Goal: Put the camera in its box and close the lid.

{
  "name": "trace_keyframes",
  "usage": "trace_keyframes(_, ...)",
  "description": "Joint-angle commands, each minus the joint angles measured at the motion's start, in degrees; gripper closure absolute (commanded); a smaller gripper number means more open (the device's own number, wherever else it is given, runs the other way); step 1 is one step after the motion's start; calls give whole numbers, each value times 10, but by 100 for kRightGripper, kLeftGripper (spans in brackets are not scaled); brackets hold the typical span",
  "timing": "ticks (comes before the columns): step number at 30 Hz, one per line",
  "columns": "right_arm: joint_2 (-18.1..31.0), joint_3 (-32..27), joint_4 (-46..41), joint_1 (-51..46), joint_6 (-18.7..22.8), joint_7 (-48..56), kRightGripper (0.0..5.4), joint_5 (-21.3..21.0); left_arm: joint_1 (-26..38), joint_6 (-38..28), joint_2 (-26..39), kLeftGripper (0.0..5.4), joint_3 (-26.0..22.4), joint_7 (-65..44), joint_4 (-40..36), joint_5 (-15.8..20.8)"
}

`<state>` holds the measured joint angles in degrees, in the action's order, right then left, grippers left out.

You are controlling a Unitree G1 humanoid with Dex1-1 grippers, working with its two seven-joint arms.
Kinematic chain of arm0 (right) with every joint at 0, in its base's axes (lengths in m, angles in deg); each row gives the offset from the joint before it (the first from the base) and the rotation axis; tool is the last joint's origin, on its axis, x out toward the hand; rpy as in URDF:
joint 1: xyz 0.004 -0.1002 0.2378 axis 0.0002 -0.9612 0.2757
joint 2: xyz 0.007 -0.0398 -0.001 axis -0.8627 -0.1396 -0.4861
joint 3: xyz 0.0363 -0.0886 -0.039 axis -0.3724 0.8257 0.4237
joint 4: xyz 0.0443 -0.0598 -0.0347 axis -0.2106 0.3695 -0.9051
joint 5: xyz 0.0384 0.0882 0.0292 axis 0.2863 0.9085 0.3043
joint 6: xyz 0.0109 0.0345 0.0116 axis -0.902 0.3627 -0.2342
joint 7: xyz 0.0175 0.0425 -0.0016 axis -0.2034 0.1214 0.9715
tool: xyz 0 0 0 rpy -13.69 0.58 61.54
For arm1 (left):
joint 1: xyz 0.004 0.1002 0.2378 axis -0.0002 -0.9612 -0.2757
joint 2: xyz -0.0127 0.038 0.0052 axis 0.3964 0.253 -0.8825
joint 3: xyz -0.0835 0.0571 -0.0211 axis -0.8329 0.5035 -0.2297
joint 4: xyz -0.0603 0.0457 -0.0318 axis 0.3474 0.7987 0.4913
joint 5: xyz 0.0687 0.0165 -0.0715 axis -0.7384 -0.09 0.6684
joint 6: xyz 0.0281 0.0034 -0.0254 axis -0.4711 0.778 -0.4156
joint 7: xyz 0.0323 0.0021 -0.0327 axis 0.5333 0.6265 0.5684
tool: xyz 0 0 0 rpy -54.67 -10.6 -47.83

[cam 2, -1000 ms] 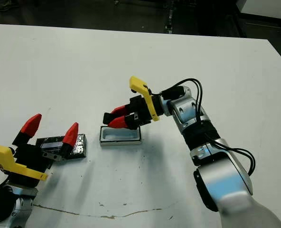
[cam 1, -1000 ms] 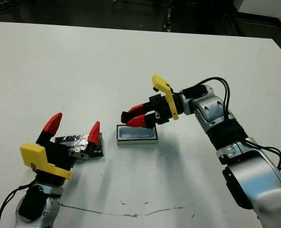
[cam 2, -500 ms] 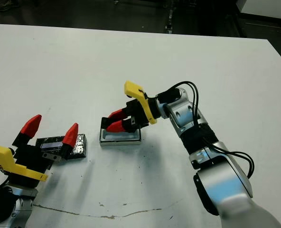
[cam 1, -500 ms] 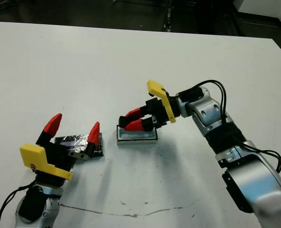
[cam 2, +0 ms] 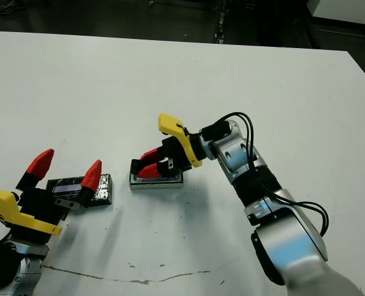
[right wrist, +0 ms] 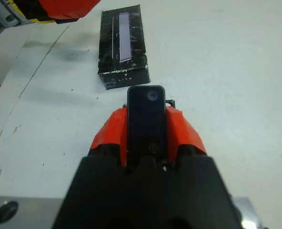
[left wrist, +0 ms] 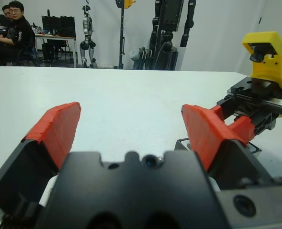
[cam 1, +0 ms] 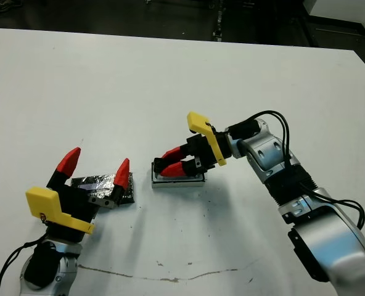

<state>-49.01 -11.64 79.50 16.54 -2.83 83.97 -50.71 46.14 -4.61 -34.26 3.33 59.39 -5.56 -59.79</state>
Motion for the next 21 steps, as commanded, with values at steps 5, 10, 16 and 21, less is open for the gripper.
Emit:
trace_keyframes(5, 3, 1, 10, -10, -14, 5, 374, -1, -7, -1, 1, 0, 0, 0, 3, -3)
trace_keyframes(10, 5, 4, 13, -16, -25, 5, 374, -5, -7, 0, 1, 0, 0, -2, 2, 1)
trace_keyframes(16, 11, 6, 16, -17, -21, 6, 374, -7, -6, -6, 1, 0, -1, -5, 7, 1)
trace_keyframes(21, 22, 5, 12, -17, -19, 5, 374, -9, -8, -5, -2, 0, -1, -3, 6, 7)
